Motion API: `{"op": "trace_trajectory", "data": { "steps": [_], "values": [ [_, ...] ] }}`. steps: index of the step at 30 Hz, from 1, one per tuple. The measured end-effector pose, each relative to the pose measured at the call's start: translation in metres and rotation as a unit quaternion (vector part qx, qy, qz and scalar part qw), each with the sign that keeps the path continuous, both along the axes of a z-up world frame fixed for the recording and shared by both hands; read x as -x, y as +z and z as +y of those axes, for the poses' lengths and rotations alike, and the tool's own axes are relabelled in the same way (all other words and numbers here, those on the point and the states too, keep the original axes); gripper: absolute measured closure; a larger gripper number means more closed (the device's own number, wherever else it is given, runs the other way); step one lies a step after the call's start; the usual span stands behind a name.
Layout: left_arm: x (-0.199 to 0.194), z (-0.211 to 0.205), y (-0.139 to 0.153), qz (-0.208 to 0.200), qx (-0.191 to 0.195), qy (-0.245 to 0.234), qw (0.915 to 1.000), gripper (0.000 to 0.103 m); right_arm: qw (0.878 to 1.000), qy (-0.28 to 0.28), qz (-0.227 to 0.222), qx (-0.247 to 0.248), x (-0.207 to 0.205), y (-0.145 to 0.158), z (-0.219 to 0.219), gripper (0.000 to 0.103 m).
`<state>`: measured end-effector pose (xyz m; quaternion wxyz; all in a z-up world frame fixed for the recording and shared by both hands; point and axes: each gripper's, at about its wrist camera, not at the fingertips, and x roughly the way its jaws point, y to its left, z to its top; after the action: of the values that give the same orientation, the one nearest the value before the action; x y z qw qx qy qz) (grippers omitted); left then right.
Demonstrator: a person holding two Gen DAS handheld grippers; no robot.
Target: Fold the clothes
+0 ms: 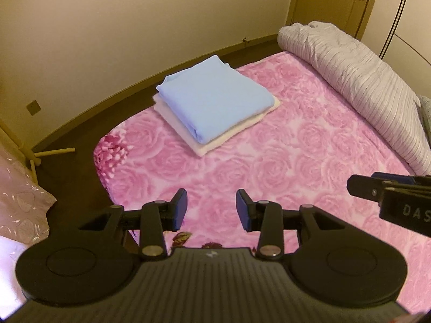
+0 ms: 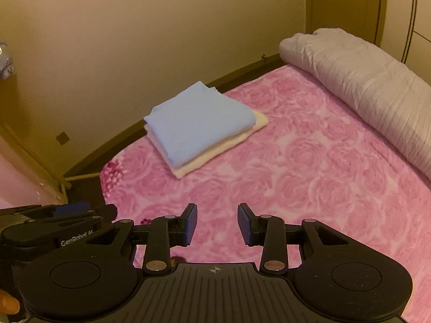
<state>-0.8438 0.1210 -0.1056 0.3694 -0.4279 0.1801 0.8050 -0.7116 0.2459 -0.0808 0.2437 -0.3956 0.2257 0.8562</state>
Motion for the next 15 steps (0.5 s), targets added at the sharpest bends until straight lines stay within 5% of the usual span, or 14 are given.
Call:
{"op": "trace_trajectory", "data": {
  "steps": [15],
  "values": [
    [0.029, 0.026, -0.018, -0.037, 0.013, 0.004, 0.9992, 0.068, 0.997, 0.029, -0.056, 0.038, 0.037, -0.035, 0.024, 0.066]
  ]
}}
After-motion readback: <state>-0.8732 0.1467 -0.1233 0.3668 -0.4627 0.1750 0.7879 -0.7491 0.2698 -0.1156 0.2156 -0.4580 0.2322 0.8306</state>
